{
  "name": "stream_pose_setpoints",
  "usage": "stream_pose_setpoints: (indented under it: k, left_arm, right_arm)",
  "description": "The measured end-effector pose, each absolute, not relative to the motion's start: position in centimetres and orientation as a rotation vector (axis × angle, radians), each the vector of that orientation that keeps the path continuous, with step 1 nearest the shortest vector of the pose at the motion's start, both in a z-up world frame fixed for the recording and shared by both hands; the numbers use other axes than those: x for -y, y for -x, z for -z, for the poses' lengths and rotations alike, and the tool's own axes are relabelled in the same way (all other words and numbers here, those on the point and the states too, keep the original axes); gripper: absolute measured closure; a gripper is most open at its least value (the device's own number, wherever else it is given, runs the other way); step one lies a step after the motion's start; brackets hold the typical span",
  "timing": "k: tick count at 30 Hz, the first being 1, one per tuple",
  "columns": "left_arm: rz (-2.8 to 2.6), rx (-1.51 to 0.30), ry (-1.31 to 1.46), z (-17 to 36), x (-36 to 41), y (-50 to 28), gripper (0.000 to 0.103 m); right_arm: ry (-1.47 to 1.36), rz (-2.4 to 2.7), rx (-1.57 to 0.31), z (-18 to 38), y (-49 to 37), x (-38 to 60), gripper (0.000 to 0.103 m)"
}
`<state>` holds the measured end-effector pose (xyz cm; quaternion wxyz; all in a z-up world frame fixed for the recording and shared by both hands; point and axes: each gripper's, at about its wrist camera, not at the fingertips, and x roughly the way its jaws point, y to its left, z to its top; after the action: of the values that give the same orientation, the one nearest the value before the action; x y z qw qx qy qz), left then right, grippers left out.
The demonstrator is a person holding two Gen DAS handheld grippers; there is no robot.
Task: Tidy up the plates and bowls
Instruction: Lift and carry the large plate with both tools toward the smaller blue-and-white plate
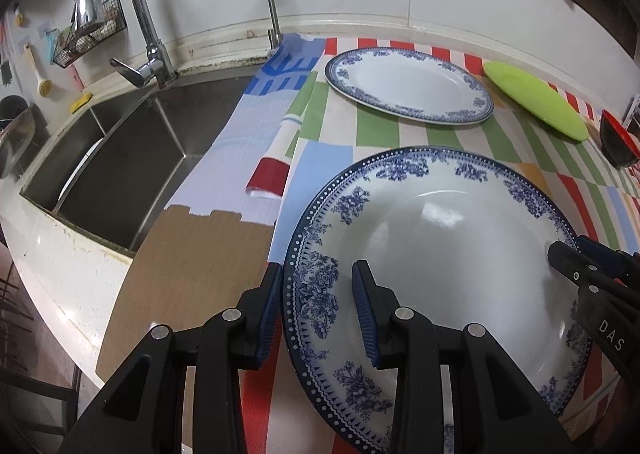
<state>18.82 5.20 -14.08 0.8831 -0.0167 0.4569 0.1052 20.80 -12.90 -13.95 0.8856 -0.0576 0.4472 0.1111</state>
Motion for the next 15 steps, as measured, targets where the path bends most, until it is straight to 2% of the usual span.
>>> stream_pose_setpoints:
  k: [15]
  left_arm:
    - [-0.217, -0.956, 0.03, 14.0, -5.06, -18.64, 0.066]
  right_arm:
    - [0.14, -0.238, -0.941, 14.15, -20.73, 12.92, 0.066]
